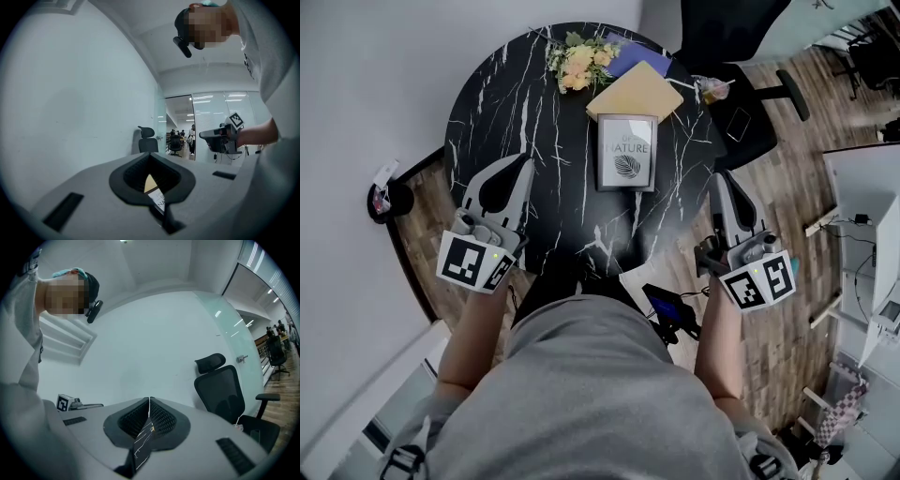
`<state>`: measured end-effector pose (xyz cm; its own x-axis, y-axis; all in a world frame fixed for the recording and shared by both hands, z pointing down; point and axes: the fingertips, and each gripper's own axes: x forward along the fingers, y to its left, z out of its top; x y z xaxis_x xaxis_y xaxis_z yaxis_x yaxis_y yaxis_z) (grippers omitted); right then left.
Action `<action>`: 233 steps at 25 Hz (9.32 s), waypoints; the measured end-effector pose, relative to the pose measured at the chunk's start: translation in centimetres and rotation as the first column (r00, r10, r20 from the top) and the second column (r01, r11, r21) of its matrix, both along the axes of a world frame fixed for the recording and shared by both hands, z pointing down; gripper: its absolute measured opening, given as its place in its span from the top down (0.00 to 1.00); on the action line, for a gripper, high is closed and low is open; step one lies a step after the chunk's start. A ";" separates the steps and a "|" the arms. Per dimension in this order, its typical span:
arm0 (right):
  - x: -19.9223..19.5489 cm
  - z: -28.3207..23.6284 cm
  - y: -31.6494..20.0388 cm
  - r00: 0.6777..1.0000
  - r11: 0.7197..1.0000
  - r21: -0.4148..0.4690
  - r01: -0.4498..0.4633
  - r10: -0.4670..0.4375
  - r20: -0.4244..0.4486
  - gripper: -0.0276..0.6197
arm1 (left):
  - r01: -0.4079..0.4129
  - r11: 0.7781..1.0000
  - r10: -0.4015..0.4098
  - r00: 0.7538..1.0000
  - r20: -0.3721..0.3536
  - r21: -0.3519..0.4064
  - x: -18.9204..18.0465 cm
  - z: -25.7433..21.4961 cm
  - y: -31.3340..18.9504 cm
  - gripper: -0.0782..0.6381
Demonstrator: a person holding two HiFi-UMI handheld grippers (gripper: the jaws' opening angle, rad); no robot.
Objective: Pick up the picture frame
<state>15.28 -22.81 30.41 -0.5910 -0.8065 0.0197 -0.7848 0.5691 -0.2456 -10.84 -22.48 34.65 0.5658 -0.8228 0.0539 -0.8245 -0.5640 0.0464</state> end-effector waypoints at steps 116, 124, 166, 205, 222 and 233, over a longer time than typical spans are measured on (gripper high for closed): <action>-6.9 27.4 -9.0 0.783 0.591 -0.560 0.581 -0.217 0.583 0.89 | -0.040 0.986 0.036 0.999 -0.029 -0.163 2.5 10.2 -5.7 0.88; -6.6 24.6 -8.6 0.779 0.623 -0.527 0.578 -0.229 0.584 0.89 | -0.041 0.988 0.037 0.999 -0.031 -0.146 2.4 9.1 -5.1 0.88; -5.5 3.2 -6.5 0.792 0.806 -0.212 0.552 -0.427 0.437 0.89 | -0.045 0.999 0.045 0.999 0.000 -0.010 2.3 1.6 -1.9 0.88; -7.6 -7.2 -0.9 0.740 0.814 0.012 0.580 -0.533 0.411 0.89 | -0.036 0.998 0.036 0.999 -0.015 0.050 1.2 -1.5 1.2 0.88; -8.0 -7.7 -0.5 0.739 0.801 0.009 0.598 -0.556 0.382 0.89 | -0.031 0.999 0.032 0.999 -0.019 0.043 1.4 -1.8 1.0 0.88; -8.0 -7.9 -0.4 0.739 0.802 0.008 0.597 -0.554 0.383 0.89 | -0.029 0.999 0.030 0.999 -0.014 0.036 1.3 -1.9 1.1 0.88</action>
<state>7.30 -23.22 22.51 -0.9245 -0.3148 -0.2149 -0.1634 0.8367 -0.5228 -9.51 -21.39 32.70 0.5904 -0.8069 0.0162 -0.8068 -0.5896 0.0376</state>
